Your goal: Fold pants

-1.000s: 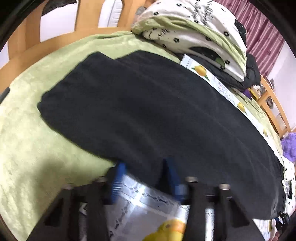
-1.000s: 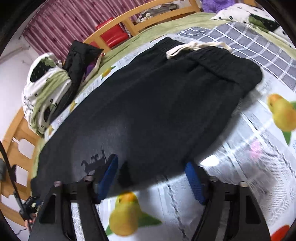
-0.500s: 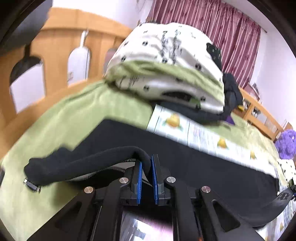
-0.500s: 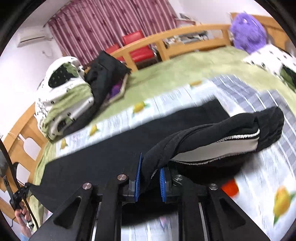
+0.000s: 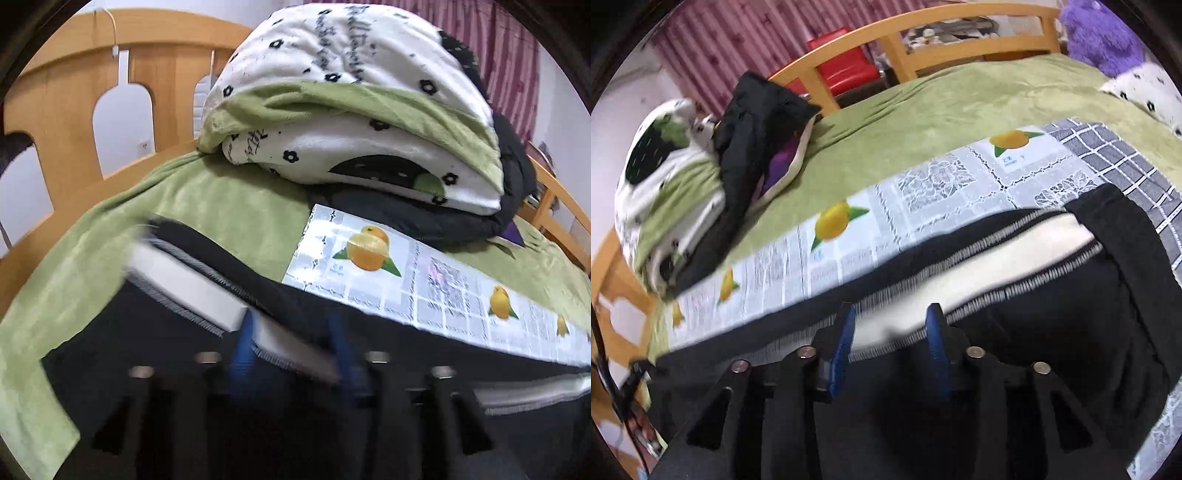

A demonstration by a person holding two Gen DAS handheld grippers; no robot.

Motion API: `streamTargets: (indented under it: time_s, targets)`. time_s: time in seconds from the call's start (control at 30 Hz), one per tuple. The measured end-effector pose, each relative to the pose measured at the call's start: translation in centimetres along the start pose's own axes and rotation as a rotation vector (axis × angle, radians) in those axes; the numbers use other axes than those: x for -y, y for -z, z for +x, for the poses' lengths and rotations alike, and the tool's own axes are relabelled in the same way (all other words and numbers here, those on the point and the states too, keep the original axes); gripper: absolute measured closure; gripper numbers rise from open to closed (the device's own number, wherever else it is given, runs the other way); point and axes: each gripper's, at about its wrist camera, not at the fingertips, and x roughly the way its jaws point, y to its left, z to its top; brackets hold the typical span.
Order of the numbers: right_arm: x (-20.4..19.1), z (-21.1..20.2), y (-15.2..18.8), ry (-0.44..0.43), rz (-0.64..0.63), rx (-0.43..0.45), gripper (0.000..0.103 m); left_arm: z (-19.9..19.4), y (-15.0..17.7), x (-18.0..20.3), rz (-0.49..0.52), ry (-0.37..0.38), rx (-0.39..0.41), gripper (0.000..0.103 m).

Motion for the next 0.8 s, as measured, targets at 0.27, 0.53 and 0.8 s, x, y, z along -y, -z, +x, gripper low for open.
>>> streamTargets:
  time_s: [0.27, 0.53, 0.8]
  targets:
    - [1.7, -7.7, 7.8, 0.057, -0.098, -0.001, 0.043, -6.3, 4.9, -3.1, 0.059, 0.042, -0.078, 0.031]
    - [7.6, -10.9, 14.6, 0.050, 0.087, -0.038, 0.042, -7.2, 13.0, -7.3, -0.148, 0.260, -0.288, 0.031]
    - [10.1, -7.1, 12.8, -0.041, 0.282, -0.033, 0.042, -4.0, 11.3, -8.8, -0.280, 0.267, -0.262, 0.032]
